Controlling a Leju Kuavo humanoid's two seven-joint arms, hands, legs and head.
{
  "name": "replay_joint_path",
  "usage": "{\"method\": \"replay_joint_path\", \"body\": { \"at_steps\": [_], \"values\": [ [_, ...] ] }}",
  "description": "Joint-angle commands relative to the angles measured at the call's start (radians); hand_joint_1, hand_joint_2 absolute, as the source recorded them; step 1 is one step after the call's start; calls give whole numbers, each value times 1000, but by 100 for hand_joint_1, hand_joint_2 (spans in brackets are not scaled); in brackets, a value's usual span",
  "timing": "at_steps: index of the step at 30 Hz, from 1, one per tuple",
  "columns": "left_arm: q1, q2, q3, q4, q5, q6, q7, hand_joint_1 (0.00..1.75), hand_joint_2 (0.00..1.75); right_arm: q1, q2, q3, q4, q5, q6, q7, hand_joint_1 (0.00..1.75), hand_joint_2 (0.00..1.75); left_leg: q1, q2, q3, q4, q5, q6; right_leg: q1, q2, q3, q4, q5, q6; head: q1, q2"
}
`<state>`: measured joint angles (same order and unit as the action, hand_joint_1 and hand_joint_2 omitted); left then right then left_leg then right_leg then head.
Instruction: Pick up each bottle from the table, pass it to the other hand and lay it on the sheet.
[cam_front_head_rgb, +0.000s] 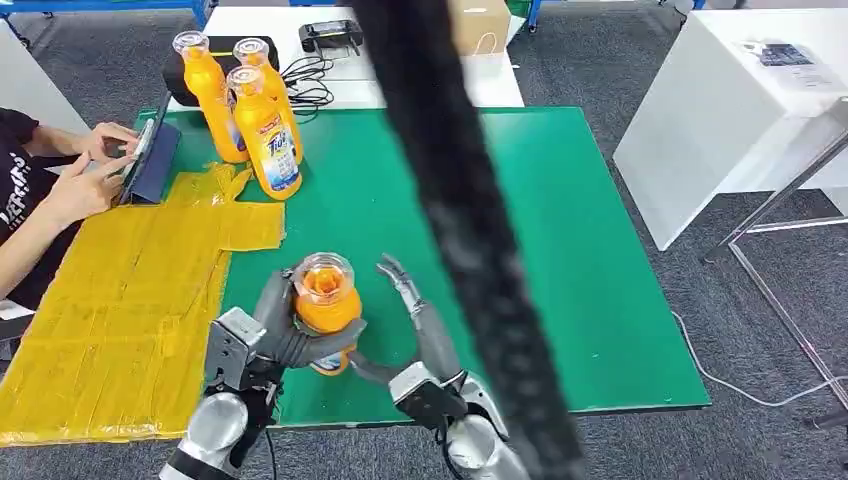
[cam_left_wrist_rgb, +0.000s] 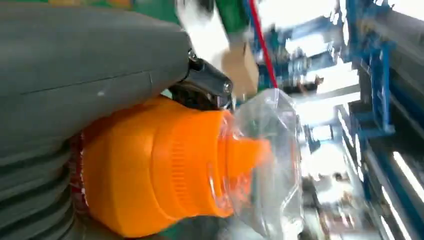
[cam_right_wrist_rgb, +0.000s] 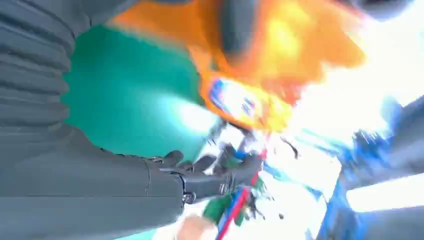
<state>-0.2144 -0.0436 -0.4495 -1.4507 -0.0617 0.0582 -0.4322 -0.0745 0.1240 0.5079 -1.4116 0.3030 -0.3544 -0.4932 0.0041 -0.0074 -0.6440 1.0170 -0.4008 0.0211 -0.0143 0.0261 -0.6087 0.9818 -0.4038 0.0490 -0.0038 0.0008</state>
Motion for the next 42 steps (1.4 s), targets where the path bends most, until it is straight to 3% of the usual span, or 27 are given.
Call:
{"method": "replay_joint_path", "body": {
  "at_steps": [1,5,9,21,22,24,27,30,35,37,42],
  "values": [
    [-49,99,149,-34,-73,-3,36,175,175,104,-52,-161,-334,-52,7,-5,0,175,0,-2,3,1,-2,-1,1,-4,3,1,-3,-2,0,0],
    [-75,137,152,-23,-183,42,77,175,175,132,-35,-208,-382,-86,-46,-28,0,175,0,-1,3,0,-1,-1,0,-3,3,1,-2,-2,0,0],
    [-123,202,156,14,-449,106,132,175,175,168,-65,-251,-474,-183,32,14,0,175,0,-2,1,1,-1,-1,1,-4,1,1,-2,-2,0,0],
    [-120,198,155,29,-526,132,131,175,175,166,-59,-253,-465,-187,55,19,0,175,0,-1,2,0,-1,-1,0,-2,2,0,-1,-1,0,0],
    [-128,216,130,76,-720,208,176,175,175,160,-83,-248,-464,-218,112,48,0,175,0,-1,8,0,-3,-2,1,-5,8,0,-4,-3,0,0],
    [-142,222,112,181,-860,243,175,175,175,146,-97,-258,-459,-266,186,67,0,175,0,-2,6,-1,-2,-1,1,-5,6,0,-3,-3,0,0],
    [-148,200,105,367,-825,242,35,175,175,98,-109,-252,-419,-301,278,85,0,175,-1,0,5,-2,0,-1,-1,-2,4,-2,-1,-1,0,0],
    [-182,171,50,547,-937,361,27,175,175,48,-119,-238,-352,-309,337,114,0,175,-1,1,7,-3,0,-1,-1,-1,6,-2,0,-2,0,0],
    [-268,105,90,762,-873,352,42,175,175,46,-133,-218,-302,-270,360,108,0,175,0,0,4,-2,0,-1,0,-4,4,-2,0,-1,0,0],
    [-297,105,111,827,-861,375,46,175,175,54,-135,-212,-287,-261,368,113,0,175,0,-2,8,-2,-1,-1,0,-7,9,-2,-2,-3,0,0],
    [-318,128,111,927,-941,467,70,175,175,51,-136,-185,-249,-256,380,117,0,175,0,2,6,-2,-1,-1,0,0,6,-2,0,-2,0,0]
  ]
}}
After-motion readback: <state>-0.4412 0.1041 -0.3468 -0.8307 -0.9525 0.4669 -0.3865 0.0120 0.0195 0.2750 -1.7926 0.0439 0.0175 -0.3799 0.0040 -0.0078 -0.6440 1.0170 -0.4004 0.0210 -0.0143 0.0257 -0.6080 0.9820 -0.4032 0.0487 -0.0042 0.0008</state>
